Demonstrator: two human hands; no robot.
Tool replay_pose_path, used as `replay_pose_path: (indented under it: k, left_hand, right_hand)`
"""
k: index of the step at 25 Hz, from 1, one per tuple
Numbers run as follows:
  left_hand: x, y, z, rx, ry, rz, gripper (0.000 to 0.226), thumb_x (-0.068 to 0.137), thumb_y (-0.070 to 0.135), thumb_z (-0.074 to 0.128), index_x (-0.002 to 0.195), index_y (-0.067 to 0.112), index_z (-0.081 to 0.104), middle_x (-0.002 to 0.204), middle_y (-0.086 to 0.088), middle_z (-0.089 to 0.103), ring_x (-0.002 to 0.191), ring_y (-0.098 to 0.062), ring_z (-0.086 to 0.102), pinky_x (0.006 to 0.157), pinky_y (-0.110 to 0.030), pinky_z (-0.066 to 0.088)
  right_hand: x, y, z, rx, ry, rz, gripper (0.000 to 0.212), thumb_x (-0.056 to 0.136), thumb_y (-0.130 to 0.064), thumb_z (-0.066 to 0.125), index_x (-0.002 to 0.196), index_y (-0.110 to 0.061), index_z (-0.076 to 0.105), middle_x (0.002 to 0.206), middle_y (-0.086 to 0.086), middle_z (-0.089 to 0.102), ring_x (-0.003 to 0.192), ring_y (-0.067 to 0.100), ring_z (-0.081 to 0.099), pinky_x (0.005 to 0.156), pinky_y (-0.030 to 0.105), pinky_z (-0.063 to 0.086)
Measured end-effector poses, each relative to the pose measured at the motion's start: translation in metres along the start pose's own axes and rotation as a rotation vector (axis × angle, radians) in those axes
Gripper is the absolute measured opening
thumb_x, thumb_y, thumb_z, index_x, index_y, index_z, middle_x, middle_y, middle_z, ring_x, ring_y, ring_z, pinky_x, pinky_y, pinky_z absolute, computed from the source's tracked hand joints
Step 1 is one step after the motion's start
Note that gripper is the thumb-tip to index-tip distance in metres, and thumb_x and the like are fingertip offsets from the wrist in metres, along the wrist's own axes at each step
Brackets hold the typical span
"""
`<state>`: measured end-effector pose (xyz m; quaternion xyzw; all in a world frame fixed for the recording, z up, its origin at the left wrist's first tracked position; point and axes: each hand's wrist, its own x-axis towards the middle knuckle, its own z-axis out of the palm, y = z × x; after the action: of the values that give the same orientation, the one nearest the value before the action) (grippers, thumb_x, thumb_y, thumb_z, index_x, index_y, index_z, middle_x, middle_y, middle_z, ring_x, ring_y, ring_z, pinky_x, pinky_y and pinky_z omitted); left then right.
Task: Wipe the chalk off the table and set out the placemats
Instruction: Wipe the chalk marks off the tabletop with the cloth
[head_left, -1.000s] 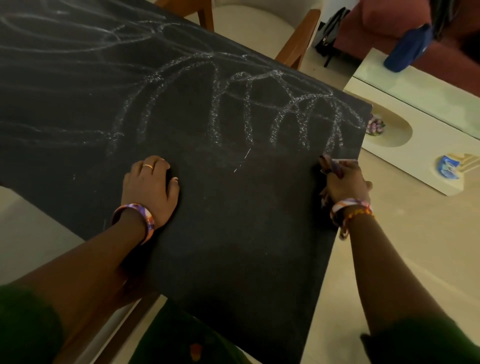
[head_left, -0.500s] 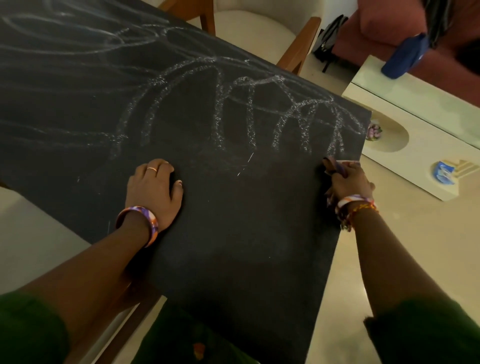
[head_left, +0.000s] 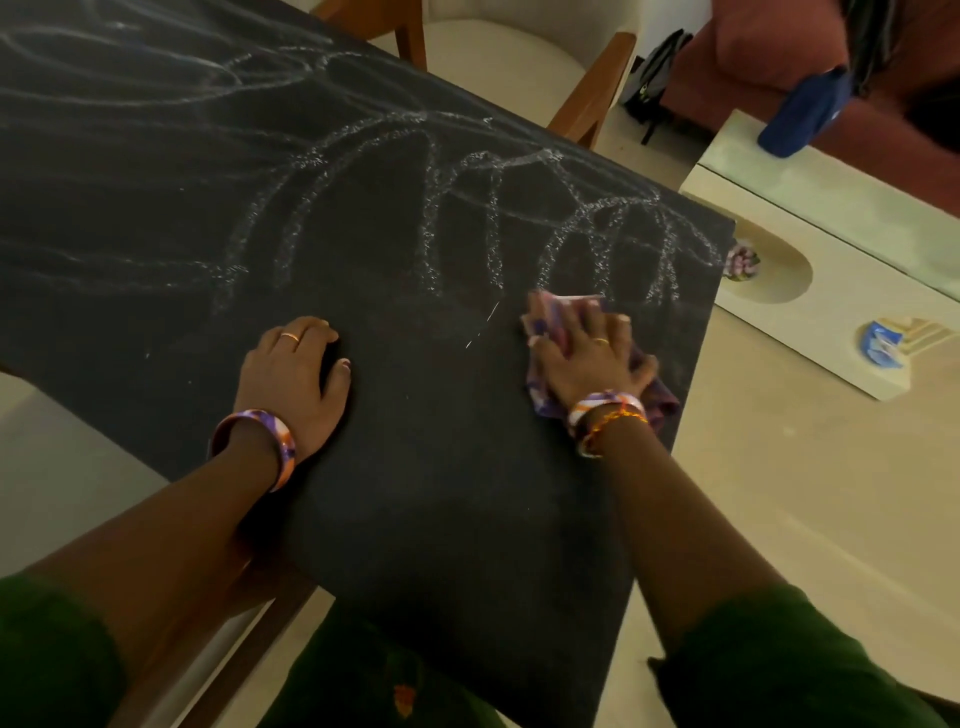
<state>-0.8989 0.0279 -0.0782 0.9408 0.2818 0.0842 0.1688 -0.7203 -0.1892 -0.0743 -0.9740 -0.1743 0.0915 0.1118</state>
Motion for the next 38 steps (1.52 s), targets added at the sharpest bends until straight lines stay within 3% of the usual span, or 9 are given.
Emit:
replay_pose_path:
  k: [5, 7, 12, 18, 20, 26, 28, 34, 38]
  left_hand:
    - [0.002, 0.004, 0.002, 0.027, 0.017, -0.020, 0.041, 0.091, 0.027, 0.050, 0.126, 0.005, 0.051, 0.135, -0.013, 0.047, 0.124, -0.031, 0.041, 0.098, -0.041, 0.036]
    - [0.003, 0.005, 0.003, 0.039, 0.014, -0.023, 0.041, 0.091, 0.028, 0.049, 0.126, 0.006, 0.051, 0.135, -0.013, 0.046, 0.124, -0.031, 0.040, 0.098, -0.041, 0.036]
    - [0.001, 0.004, 0.001, 0.041, 0.003, -0.010, 0.039, 0.091, 0.025, 0.051, 0.124, 0.005, 0.052, 0.133, -0.015, 0.048, 0.122, -0.033, 0.042, 0.096, -0.044, 0.037]
    - [0.001, 0.005, 0.003, 0.051, 0.023, -0.021, 0.040, 0.091, 0.025, 0.050, 0.125, 0.005, 0.052, 0.134, -0.013, 0.048, 0.124, -0.031, 0.042, 0.098, -0.041, 0.036]
    - [0.002, 0.006, 0.003, 0.063, 0.032, -0.029, 0.039, 0.090, 0.026, 0.051, 0.124, 0.005, 0.053, 0.133, -0.013, 0.049, 0.123, -0.031, 0.042, 0.096, -0.041, 0.037]
    - [0.004, 0.002, 0.001, 0.052, 0.016, -0.013, 0.039, 0.089, 0.026, 0.053, 0.122, 0.006, 0.054, 0.132, -0.013, 0.050, 0.120, -0.031, 0.044, 0.094, -0.041, 0.037]
    - [0.004, -0.001, 0.001, 0.023, 0.013, -0.011, 0.038, 0.089, 0.026, 0.053, 0.123, 0.007, 0.054, 0.133, -0.012, 0.049, 0.122, -0.030, 0.043, 0.096, -0.040, 0.037]
    - [0.004, 0.004, 0.003, 0.032, 0.037, -0.030, 0.037, 0.090, 0.027, 0.052, 0.122, 0.007, 0.054, 0.133, -0.011, 0.049, 0.122, -0.030, 0.042, 0.095, -0.039, 0.036]
    - [0.005, 0.003, 0.003, 0.037, 0.025, -0.025, 0.037, 0.090, 0.027, 0.052, 0.121, 0.007, 0.054, 0.132, -0.012, 0.049, 0.122, -0.030, 0.042, 0.094, -0.040, 0.037]
  right_hand:
    - [0.007, 0.055, -0.021, 0.104, 0.003, 0.404, 0.064, 0.093, -0.060, 0.028, 0.150, -0.041, 0.008, 0.160, -0.007, -0.003, 0.144, 0.037, -0.006, 0.111, 0.060, 0.007]
    - [0.000, 0.014, -0.008, 0.060, 0.025, 0.327, 0.064, 0.094, -0.057, 0.029, 0.151, -0.038, 0.009, 0.160, -0.007, -0.002, 0.145, 0.036, -0.007, 0.110, 0.061, 0.004]
    - [-0.047, -0.101, 0.036, -0.074, -0.070, -0.333, 0.061, 0.092, -0.059, 0.036, 0.148, -0.041, 0.020, 0.159, -0.011, 0.007, 0.145, 0.032, 0.000, 0.109, 0.056, 0.007]
    - [0.005, 0.038, -0.015, -0.054, 0.017, 0.206, 0.064, 0.091, -0.064, 0.030, 0.149, -0.042, 0.016, 0.160, -0.009, 0.008, 0.143, 0.032, 0.006, 0.109, 0.057, 0.010]
    - [0.007, 0.036, -0.017, -0.036, 0.033, 0.311, 0.065, 0.092, -0.062, 0.029, 0.150, -0.039, 0.013, 0.160, -0.005, 0.006, 0.143, 0.037, 0.003, 0.110, 0.061, 0.008]
    - [-0.026, -0.099, 0.034, -0.086, -0.070, -0.258, 0.066, 0.090, -0.063, 0.034, 0.149, -0.039, 0.016, 0.160, -0.007, 0.002, 0.144, 0.036, -0.002, 0.109, 0.062, 0.003]
    - [-0.011, -0.077, 0.024, -0.115, -0.034, -0.204, 0.065, 0.088, -0.068, 0.033, 0.147, -0.043, 0.019, 0.160, -0.009, 0.005, 0.143, 0.032, 0.003, 0.109, 0.059, 0.008]
    - [0.018, 0.048, -0.022, -0.036, 0.056, 0.359, 0.069, 0.089, -0.068, 0.031, 0.150, -0.038, 0.016, 0.160, -0.004, 0.007, 0.142, 0.040, 0.005, 0.109, 0.063, 0.009]
    - [-0.001, -0.037, 0.009, -0.079, 0.040, 0.100, 0.065, 0.090, -0.062, 0.033, 0.149, -0.037, 0.019, 0.160, -0.004, 0.008, 0.142, 0.038, 0.004, 0.106, 0.063, 0.008]
